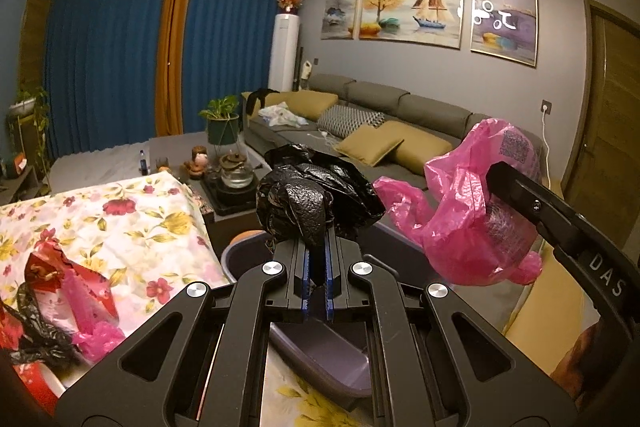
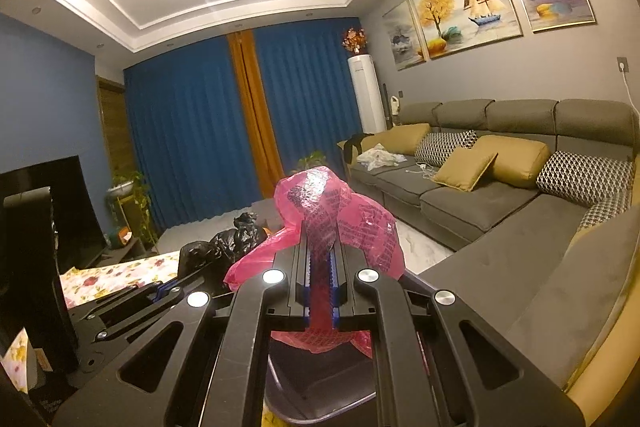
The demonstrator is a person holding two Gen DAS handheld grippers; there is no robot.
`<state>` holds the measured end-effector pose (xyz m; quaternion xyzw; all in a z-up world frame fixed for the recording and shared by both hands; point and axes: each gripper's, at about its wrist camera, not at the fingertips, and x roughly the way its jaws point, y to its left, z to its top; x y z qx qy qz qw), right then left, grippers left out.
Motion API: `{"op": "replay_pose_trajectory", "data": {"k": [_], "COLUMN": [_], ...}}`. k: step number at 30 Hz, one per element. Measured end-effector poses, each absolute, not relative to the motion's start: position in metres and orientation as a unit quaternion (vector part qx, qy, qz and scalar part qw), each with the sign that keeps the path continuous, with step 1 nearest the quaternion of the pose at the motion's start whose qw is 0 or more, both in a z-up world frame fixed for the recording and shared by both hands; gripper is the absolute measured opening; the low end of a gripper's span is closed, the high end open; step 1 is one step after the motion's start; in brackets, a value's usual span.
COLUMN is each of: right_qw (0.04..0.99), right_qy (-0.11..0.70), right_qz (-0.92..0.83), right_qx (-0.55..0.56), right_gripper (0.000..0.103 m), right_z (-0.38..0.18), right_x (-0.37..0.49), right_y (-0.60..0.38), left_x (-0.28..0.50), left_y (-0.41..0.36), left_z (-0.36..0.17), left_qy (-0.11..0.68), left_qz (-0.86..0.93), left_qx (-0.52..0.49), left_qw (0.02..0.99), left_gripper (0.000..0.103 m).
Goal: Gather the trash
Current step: 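Carry both bags over the grey bin and open both grippers to drop them, then move both tools back over the table toward the paper cups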
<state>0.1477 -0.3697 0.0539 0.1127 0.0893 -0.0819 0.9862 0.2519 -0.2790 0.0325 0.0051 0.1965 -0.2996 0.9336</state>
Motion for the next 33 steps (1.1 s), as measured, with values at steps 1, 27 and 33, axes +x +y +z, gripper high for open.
{"op": "replay_pose_trajectory", "data": {"k": [1, 27, 33], "right_qw": [0.986, 0.984, 0.987], "right_qy": [0.091, 0.083, 0.082], "right_qz": [-0.082, -0.082, -0.076], "right_qx": [0.114, 0.133, 0.119], "right_gripper": [0.008, 0.046, 0.053], "right_z": [0.055, 0.055, 0.06], "right_x": [0.151, 0.164, 0.161], "right_y": [-0.368, -0.383, -0.376], "left_x": [0.254, 0.28, 0.268], "left_y": [-0.281, -0.264, -0.246], "left_z": [0.031, 0.013, 0.02], "left_qy": [0.199, 0.225, 0.21], "left_qz": [-0.3, -0.256, -0.238], "left_qx": [0.006, -0.032, -0.044], "left_qw": [0.933, 0.94, 0.947], "left_gripper": [0.005, 0.08, 0.087]}}
